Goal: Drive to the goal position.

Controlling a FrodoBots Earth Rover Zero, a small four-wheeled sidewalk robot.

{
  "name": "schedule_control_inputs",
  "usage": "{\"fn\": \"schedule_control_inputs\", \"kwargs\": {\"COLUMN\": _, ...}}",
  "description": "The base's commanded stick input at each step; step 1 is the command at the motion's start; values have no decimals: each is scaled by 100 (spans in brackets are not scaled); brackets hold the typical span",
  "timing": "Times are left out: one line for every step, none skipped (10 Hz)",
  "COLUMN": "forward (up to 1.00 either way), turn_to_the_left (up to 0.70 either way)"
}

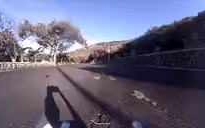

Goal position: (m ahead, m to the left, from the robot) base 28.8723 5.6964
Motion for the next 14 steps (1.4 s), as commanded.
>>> {"fn": "schedule_control_inputs", "kwargs": {"forward": 50, "turn_to_the_left": 0}}
{"fn": "schedule_control_inputs", "kwargs": {"forward": 50, "turn_to_the_left": 0}}
{"fn": "schedule_control_inputs", "kwargs": {"forward": 50, "turn_to_the_left": 0}}
{"fn": "schedule_control_inputs", "kwargs": {"forward": 50, "turn_to_the_left": 0}}
{"fn": "schedule_control_inputs", "kwargs": {"forward": 50, "turn_to_the_left": 0}}
{"fn": "schedule_control_inputs", "kwargs": {"forward": 50, "turn_to_the_left": 0}}
{"fn": "schedule_control_inputs", "kwargs": {"forward": 50, "turn_to_the_left": 0}}
{"fn": "schedule_control_inputs", "kwargs": {"forward": 50, "turn_to_the_left": 0}}
{"fn": "schedule_control_inputs", "kwargs": {"forward": 50, "turn_to_the_left": 0}}
{"fn": "schedule_control_inputs", "kwargs": {"forward": 50, "turn_to_the_left": 0}}
{"fn": "schedule_control_inputs", "kwargs": {"forward": 50, "turn_to_the_left": 0}}
{"fn": "schedule_control_inputs", "kwargs": {"forward": 50, "turn_to_the_left": 0}}
{"fn": "schedule_control_inputs", "kwargs": {"forward": 50, "turn_to_the_left": 0}}
{"fn": "schedule_control_inputs", "kwargs": {"forward": 50, "turn_to_the_left": 0}}
